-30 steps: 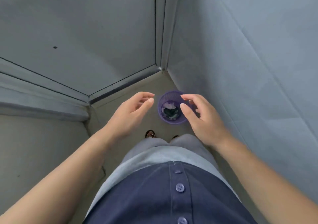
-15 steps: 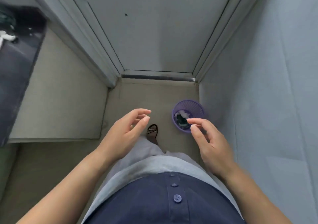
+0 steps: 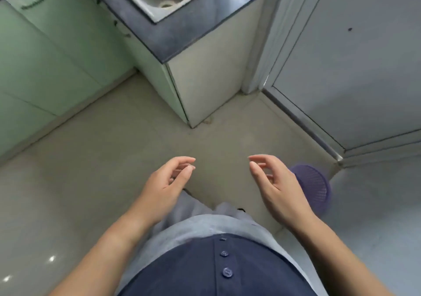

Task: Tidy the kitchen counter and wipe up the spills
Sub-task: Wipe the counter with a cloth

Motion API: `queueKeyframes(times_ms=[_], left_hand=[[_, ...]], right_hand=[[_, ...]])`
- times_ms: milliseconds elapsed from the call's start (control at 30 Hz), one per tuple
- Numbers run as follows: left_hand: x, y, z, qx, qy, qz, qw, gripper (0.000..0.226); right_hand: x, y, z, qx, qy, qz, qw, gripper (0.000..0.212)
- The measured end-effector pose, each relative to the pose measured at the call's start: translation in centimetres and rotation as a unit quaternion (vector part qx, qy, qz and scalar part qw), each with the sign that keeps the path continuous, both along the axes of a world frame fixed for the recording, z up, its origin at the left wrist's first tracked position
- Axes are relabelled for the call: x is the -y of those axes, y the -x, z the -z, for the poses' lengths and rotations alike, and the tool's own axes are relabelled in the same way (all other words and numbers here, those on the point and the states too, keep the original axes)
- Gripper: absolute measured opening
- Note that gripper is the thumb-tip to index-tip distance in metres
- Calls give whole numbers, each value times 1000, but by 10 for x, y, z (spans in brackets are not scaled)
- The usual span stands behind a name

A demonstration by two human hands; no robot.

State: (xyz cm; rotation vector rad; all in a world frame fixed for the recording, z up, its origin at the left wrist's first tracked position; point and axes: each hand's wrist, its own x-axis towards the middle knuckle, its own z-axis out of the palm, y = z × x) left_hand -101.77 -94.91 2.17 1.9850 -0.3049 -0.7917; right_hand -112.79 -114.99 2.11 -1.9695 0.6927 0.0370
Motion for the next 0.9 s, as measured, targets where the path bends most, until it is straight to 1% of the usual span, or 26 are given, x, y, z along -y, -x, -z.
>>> queueKeyframes(times_ms=[67, 167, 233, 300, 367, 433, 567, 700, 733, 833, 900], left_hand=[[-28, -7, 2, -12, 13, -36, 999, 34], [-79, -26, 8, -30, 19, -85, 996, 32], [-116, -46, 12, -35, 16, -118, 992, 32], [-158, -71, 14, -38, 7, -144, 989, 27], [-195, -100, 11, -20, -8, -149, 989, 25], [-232, -130, 5, 6, -20, -161, 987, 28], [-292, -178, -7, 33, 9, -226, 973, 42], [-331, -212, -5, 33, 41, -293, 955, 40], [-339, -222, -2, 31, 48, -307, 950, 38], [-361, -260, 6, 20, 50, -328, 943, 33], [-373, -295, 11, 20, 50, -338, 940, 30]], right_hand=[[-25, -28, -2, 3, 7, -47, 999, 28], [-69, -68, 0, -4, 7, -113, 994, 35], [-101, -97, 7, -16, 16, -147, 989, 32], [-140, -132, 12, -27, 24, -172, 984, 30], [-177, -171, 12, -26, 24, -200, 979, 30], [-215, -213, 6, -10, 32, -240, 970, 32], [-272, -286, -12, 24, 40, -282, 958, 35], [-307, -339, -13, 23, 38, -322, 946, 45], [-314, -353, -12, 21, 35, -328, 944, 44], [-335, -399, -5, 19, 30, -340, 940, 25], [-348, -439, -2, 23, 25, -352, 936, 24]])
